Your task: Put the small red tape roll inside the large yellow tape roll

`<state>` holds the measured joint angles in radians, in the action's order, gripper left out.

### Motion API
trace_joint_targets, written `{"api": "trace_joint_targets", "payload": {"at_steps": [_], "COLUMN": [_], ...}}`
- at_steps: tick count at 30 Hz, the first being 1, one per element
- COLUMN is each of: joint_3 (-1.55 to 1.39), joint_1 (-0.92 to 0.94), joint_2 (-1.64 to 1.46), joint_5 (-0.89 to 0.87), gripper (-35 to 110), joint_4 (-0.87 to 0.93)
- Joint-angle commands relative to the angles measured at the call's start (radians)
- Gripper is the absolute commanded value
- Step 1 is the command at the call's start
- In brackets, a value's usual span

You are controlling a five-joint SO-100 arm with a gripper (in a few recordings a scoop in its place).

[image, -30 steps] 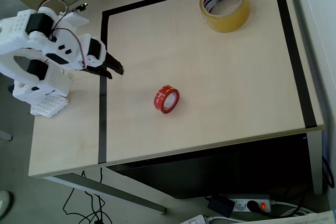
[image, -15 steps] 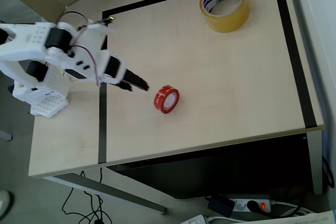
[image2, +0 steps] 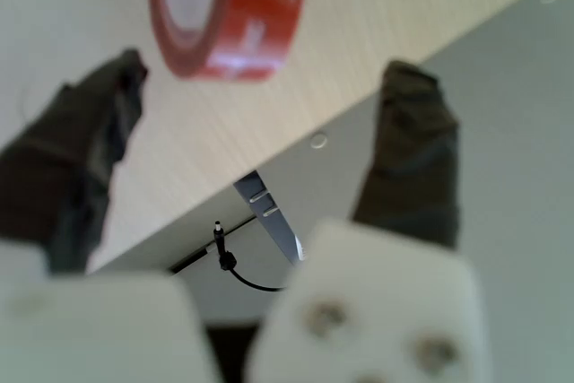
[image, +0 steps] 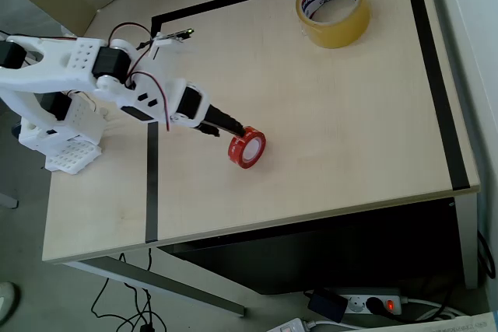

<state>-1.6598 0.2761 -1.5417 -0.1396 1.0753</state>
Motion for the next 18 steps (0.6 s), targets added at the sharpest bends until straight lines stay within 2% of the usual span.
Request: {"api": "trace_joint_targets", "payload": {"at_steps": [1,18], "joint_3": [0.091,0.103], "joint_1": [0.023,0.055], "joint_2": [-0.009,0.158], "joint_5": [-0.051,-0.077], "gripper": [28,28], "joint_4": [-0.025,-0.084]}}
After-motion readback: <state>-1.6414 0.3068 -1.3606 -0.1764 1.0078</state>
